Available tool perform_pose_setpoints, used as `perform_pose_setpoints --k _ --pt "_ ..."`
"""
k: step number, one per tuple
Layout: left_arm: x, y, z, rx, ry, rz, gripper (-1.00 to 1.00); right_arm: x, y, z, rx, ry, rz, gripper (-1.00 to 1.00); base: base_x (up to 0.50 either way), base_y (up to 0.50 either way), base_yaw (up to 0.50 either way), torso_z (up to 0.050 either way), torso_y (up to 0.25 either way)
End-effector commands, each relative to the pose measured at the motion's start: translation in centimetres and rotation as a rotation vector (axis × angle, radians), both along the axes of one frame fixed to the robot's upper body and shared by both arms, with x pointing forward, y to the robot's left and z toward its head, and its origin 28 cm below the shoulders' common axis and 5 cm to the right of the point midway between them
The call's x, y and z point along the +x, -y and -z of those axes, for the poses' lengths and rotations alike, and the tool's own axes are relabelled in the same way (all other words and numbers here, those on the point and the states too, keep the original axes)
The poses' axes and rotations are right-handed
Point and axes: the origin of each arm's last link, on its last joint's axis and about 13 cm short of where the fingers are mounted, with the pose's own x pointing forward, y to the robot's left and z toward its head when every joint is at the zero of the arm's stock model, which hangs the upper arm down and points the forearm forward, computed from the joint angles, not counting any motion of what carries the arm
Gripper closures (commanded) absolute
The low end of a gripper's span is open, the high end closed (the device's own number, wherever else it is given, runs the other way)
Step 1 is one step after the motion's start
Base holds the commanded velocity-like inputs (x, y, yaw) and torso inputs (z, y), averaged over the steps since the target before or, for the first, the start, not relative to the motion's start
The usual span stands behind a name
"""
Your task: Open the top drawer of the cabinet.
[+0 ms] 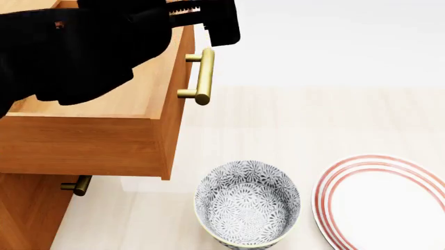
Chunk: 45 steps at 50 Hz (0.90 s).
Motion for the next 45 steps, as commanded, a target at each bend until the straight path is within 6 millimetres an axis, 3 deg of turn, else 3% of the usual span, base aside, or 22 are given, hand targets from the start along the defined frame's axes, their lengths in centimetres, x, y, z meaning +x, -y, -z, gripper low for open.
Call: perform_pose_setpoints --k 1,11,15,18,25,31,35,45 --pt "-2.1 -0.2 -0.5 0.016 0.116 0.02 -1.0 0.0 -0.1 0.1 -0.002 -0.006 -0.005 -1.0 0.0 0.0 0.0 0.0 0.0" --pt "-4.4 -0.9 1.4 0.026 0.152 0.048 -1.0 -0.2 -0.1 0.1 -0.004 -0.009 -0.009 -1.0 0.0 0.0 0.0 0.0 0.0" --pt "-5.3 -1.4 2.0 0.048 0.227 0.053 -1.0 -0.2 -0.1 0.1 -0.005 -0.01 -0.011 -1.0 0.0 0.0 0.0 0.0 0.0" --pt "-7.0 -1.9 1.9 0.109 0.398 0.063 -1.0 -0.2 -0.1 0.2 -0.005 -0.012 -0.012 -1.0 0.0 0.0 0.0 0.0 0.0" --pt "-9.9 -2.8 2.1 0.148 0.574 0.057 -1.0 -0.2 -0.2 0.1 -0.013 -0.009 -0.015 -1.0 0.0 0.0 0.0 0.0 0.0" --pt "-11.6 -3.1 1.8 0.149 0.636 0.06 -1.0 -0.2 -0.2 0.1 -0.011 -0.011 -0.015 -1.0 0.0 0.0 0.0 0.0 0.0" --pt "-13.0 -3.2 2.7 0.155 0.647 0.102 -1.0 -0.3 -0.2 0.1 -0.013 -0.009 -0.016 -1.0 0.0 0.0 0.0 0.0 0.0" --pt "-13.3 -3.6 6.4 0.252 0.712 0.083 -1.0 -0.2 -0.2 0.1 -0.014 -0.007 -0.017 -1.0 0.0 0.0 0.0 0.0 0.0"
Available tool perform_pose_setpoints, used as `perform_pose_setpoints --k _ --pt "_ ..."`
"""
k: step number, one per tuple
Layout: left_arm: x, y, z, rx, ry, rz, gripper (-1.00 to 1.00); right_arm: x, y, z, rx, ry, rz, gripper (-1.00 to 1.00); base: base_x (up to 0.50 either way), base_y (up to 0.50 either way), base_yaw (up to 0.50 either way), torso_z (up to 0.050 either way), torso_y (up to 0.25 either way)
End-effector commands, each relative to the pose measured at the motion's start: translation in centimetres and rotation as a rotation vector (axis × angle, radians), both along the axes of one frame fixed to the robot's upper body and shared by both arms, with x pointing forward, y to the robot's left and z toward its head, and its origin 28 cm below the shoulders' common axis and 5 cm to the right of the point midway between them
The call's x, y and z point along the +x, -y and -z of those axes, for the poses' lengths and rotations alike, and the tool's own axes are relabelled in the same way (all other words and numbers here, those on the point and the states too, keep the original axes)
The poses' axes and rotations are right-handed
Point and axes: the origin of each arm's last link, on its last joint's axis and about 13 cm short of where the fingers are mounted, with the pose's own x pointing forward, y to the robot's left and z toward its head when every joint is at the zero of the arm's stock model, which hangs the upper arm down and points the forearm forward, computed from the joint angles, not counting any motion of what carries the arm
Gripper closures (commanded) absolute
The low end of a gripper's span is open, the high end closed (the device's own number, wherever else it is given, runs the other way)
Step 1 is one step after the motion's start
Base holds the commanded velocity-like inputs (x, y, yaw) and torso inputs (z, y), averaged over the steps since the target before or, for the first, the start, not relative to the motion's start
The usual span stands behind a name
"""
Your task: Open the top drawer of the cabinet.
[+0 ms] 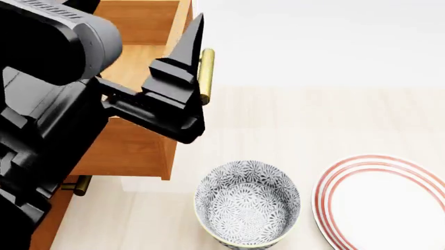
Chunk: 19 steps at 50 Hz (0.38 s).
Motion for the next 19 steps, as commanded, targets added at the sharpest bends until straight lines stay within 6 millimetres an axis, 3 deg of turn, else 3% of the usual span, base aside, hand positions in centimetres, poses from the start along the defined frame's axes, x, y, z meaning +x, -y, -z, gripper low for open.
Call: perform_pose_setpoints --k 1,13,19 --pt "-1.8 -0.5 3.2 0.083 0.111 0.005 -1.0 0.1 0.0 0.0 -0.003 0.001 -0.001 -1.0 0.0 0.0 0.0 0.0 0.0" --pt "-1.9 -1.0 7.9 0.154 0.231 -0.022 -1.0 0.3 0.0 -0.1 -0.001 0.009 0.008 -1.0 0.0 0.0 0.0 0.0 0.0" --pt "-2.3 -1.4 8.7 0.138 0.317 -0.049 -1.0 0.3 0.1 -0.2 0.001 0.007 0.011 -1.0 0.0 0.0 0.0 0.0 0.0"
